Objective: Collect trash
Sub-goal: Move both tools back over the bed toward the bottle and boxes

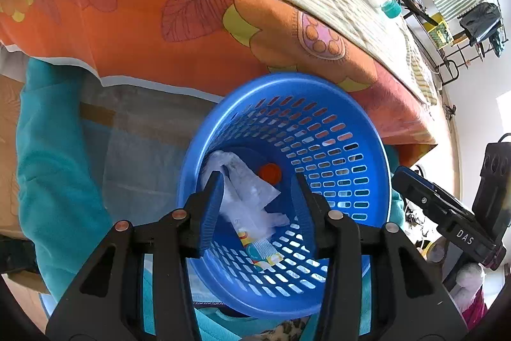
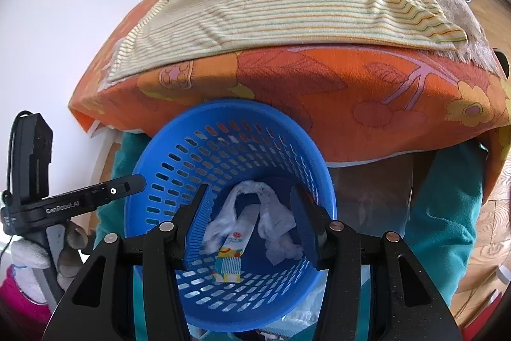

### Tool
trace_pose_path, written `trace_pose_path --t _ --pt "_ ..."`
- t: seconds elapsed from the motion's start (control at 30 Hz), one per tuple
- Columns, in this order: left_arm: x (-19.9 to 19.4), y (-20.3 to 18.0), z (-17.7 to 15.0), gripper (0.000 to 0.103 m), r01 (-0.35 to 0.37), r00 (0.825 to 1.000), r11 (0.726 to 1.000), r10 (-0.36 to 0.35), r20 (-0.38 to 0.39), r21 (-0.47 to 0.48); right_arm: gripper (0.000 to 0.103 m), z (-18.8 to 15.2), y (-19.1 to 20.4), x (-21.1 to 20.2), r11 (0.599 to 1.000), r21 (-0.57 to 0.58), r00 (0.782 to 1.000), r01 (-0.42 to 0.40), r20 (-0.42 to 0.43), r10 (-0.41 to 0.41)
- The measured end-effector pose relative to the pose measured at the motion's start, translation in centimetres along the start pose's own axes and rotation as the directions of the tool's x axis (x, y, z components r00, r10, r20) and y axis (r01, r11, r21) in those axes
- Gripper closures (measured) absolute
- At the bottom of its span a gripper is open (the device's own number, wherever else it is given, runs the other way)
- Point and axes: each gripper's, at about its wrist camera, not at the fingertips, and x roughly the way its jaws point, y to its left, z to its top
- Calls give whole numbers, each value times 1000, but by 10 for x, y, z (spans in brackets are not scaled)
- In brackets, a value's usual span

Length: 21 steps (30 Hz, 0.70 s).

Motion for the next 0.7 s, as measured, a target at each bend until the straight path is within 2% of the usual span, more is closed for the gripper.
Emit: trace_pose_path --t 0.1,0.2,0.5,0.7 --pt "-1 2 4 58 0 1000 1000 0 3 -7 53 3 -1 -4 1000 -1 1000 0 12 0" --pt "-3 3 8 49 1 1000 1000 -1 17 -18 47 7 -3 -9 1000 -1 1000 2 31 -2" --pt "-13 -8 33 49 22 998 1000 -21 52 -12 45 26 -14 -23 1000 7 996 6 91 -7" --pt "-23 -14 52 49 38 995 999 -36 88 -12 45 52 -23 -39 1000 4 989 12 145 -13"
